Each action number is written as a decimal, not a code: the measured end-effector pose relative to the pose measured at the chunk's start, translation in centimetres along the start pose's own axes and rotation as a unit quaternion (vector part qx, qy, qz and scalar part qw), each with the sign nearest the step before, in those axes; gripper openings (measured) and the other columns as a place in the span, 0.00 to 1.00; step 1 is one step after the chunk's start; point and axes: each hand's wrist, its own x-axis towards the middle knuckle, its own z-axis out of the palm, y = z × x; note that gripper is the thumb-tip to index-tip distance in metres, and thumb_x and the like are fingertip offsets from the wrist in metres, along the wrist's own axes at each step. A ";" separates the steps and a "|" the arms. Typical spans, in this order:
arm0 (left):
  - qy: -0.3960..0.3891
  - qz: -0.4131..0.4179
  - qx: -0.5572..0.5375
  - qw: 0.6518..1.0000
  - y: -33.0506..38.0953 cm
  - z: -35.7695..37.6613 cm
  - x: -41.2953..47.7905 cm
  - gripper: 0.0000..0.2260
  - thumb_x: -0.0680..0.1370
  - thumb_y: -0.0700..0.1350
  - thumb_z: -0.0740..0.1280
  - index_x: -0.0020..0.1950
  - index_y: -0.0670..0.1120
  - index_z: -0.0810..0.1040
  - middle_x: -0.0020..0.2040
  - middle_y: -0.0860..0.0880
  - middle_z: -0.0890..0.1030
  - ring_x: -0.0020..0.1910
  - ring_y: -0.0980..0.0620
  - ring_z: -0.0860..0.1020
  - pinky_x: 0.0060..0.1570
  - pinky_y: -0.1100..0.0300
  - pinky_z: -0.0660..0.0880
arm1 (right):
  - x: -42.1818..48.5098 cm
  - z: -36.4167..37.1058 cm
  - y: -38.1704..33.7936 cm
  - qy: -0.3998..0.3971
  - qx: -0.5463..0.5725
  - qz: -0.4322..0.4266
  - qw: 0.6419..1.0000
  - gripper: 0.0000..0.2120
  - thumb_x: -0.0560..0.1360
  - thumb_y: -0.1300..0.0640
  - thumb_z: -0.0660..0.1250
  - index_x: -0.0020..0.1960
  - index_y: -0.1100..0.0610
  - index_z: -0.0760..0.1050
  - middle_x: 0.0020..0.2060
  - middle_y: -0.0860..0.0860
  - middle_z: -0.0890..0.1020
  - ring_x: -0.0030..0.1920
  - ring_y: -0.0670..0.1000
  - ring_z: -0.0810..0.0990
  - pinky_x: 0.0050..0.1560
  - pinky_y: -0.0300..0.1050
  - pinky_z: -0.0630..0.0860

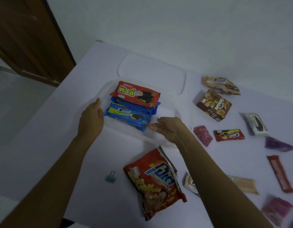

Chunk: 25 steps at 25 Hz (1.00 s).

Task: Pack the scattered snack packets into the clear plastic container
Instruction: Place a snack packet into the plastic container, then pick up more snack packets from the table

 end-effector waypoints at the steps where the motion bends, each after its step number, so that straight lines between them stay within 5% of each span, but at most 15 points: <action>1: 0.004 0.007 0.031 0.999 0.3 -0.1 0.1 0.19 0.79 0.37 0.57 0.70 0.36 0.65 0.66 0.34 0.72 0.65 0.35 0.71 0.66 0.45 0.68 | -0.8 -1.0 -0.2 0.003 0.011 -0.017 1.000 0.08 0.76 0.68 0.62 0.54 0.70 0.71 0.47 0.65 0.79 0.46 0.62 0.82 0.52 0.54 0.80; 4: 0.039 0.025 0.078 0.996 2.9 -0.1 -0.3 0.20 0.78 0.37 0.58 0.70 0.35 0.63 0.68 0.34 0.69 0.66 0.35 0.68 0.65 0.43 0.68 | -3.5 -5.0 -0.8 0.005 0.048 -0.094 0.994 0.12 0.76 0.69 0.61 0.59 0.66 0.69 0.50 0.66 0.79 0.46 0.62 0.83 0.49 0.54 0.81; 7: 0.075 0.069 0.003 0.995 8.1 0.8 -2.1 0.20 0.78 0.37 0.58 0.70 0.38 0.64 0.69 0.37 0.69 0.68 0.39 0.66 0.66 0.45 0.67 | -5.7 -10.5 -1.0 0.093 0.012 -0.198 0.976 0.10 0.76 0.68 0.62 0.57 0.63 0.73 0.48 0.63 0.81 0.45 0.60 0.84 0.51 0.54 0.81; 12: 0.046 0.185 -0.110 0.975 18.2 6.4 -6.6 0.16 0.77 0.36 0.59 0.65 0.40 0.72 0.63 0.40 0.75 0.64 0.43 0.71 0.65 0.58 0.64 | -6.7 -22.6 1.2 0.396 -0.221 -0.278 0.847 0.10 0.74 0.63 0.62 0.53 0.56 0.78 0.49 0.57 0.84 0.50 0.58 0.82 0.57 0.50 0.76; 15: -0.023 0.242 -0.134 0.961 23.6 10.5 -10.0 0.16 0.78 0.37 0.59 0.65 0.42 0.72 0.64 0.43 0.75 0.64 0.46 0.70 0.63 0.65 0.63 | -7.4 -28.9 2.8 0.470 -0.277 -0.231 0.806 0.13 0.77 0.64 0.59 0.59 0.62 0.76 0.55 0.59 0.81 0.57 0.58 0.78 0.54 0.41 0.69; 21: -0.169 0.281 -0.122 0.937 31.4 19.6 -14.1 0.16 0.78 0.38 0.59 0.66 0.42 0.71 0.64 0.43 0.73 0.64 0.46 0.72 0.62 0.56 0.70 | -5.1 -38.2 4.4 0.459 -0.394 -0.155 0.781 0.12 0.74 0.66 0.60 0.55 0.66 0.74 0.52 0.64 0.77 0.52 0.64 0.76 0.51 0.52 0.73; 25: -0.218 0.289 -0.015 0.932 33.6 25.2 -13.5 0.21 0.77 0.40 0.62 0.69 0.39 0.65 0.67 0.40 0.69 0.66 0.42 0.69 0.64 0.52 0.67 | -3.5 -40.5 4.7 0.399 -0.482 -0.110 0.773 0.19 0.74 0.63 0.59 0.65 0.61 0.65 0.58 0.63 0.71 0.57 0.65 0.71 0.55 0.57 0.71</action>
